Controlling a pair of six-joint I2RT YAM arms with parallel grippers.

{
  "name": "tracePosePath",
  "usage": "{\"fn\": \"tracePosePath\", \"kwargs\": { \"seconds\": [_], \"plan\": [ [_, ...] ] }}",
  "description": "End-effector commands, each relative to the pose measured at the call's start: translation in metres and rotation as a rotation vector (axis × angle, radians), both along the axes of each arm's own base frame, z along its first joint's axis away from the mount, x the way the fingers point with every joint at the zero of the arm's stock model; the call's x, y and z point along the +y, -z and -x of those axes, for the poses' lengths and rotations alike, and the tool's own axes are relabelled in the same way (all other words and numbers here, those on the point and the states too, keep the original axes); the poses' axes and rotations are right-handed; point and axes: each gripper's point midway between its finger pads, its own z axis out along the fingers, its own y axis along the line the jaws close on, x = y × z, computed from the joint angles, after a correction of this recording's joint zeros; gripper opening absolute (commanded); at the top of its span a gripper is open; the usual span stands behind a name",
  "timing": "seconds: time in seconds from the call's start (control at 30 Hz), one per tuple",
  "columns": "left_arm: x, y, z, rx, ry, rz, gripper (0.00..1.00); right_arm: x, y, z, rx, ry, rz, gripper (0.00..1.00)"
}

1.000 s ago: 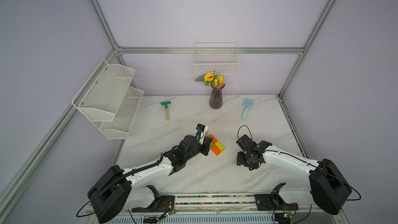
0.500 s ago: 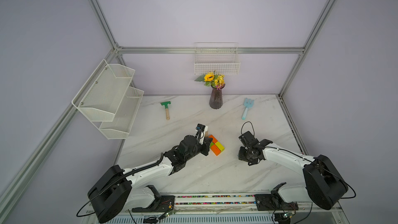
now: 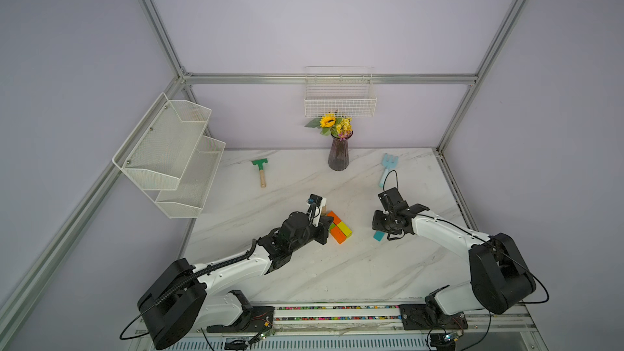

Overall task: Assemble a piece of candy with building blocks
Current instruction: Adjust the building block at the center of the board.

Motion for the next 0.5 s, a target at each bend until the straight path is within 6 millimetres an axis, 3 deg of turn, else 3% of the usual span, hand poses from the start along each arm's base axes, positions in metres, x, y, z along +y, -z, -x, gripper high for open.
{"fn": "tracePosePath", "kwargs": {
  "seconds": [0.0, 0.13, 0.33, 0.47],
  "plan": [
    [-0.006, -0.015, -0.005, -0.01, 0.003, 0.038, 0.0, -0.015, -0.026, 0.004, -0.045, 0.043, 0.045, 0.49],
    [-0.01, -0.011, -0.004, 0.004, 0.015, 0.043, 0.0, -0.021, -0.038, 0.014, -0.079, 0.076, 0.023, 0.53],
    [-0.018, -0.012, -0.004, 0.013, 0.053, 0.036, 0.0, -0.01, 0.003, 0.02, 0.035, 0.057, 0.004, 0.53],
    [-0.018, -0.013, -0.003, 0.01, 0.059, 0.037, 0.0, -0.012, 0.012, 0.019, 0.057, 0.082, 0.014, 0.53]
  ]
}}
